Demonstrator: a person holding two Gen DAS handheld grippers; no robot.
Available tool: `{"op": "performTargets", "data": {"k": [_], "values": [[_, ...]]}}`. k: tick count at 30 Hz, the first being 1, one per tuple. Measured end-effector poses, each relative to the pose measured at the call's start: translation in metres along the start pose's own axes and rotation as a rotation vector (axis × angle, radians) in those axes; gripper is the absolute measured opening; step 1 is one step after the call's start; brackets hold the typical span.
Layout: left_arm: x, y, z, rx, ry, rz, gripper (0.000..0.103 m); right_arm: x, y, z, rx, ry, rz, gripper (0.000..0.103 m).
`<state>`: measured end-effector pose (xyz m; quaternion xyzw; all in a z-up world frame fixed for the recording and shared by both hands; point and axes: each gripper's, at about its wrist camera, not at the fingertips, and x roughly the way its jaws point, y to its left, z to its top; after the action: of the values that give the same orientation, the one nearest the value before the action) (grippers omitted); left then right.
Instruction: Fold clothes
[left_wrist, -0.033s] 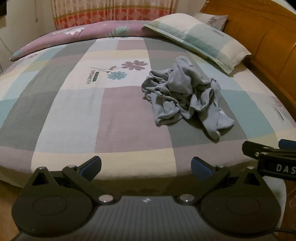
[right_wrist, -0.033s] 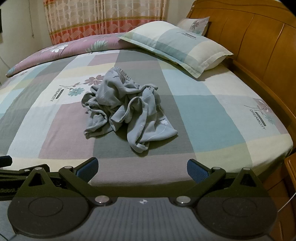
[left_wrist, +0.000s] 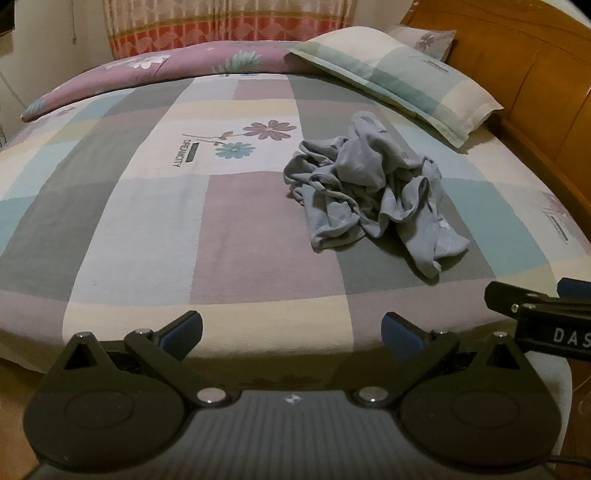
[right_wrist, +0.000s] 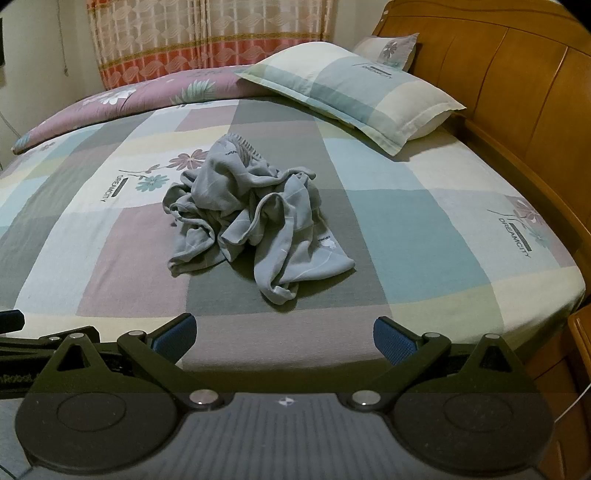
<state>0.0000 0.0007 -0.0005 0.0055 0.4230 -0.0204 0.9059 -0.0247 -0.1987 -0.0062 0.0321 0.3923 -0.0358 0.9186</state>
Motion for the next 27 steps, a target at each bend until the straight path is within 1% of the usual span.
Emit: {"op": "performTargets", "data": {"k": [10,18,27], "values": [[0.0021,0.0032,-0.0009,-0.019,0.015,-0.016,0.102,0.0013,0.0012,-0.0006,-0.003,0.001,0.000,0.103],[0.0055,0.0008,-0.0039,-0.022,0.009,-0.012,0.102,0.0029,0.0014,-0.0005,-0.004,0.001,0.001,0.103],[0.0087,0.0039,-0.0008,-0.016,0.002,-0.028,0.102,0.0053,0.0054,0.0025,-0.014,0.009,-0.006,0.103]]}}
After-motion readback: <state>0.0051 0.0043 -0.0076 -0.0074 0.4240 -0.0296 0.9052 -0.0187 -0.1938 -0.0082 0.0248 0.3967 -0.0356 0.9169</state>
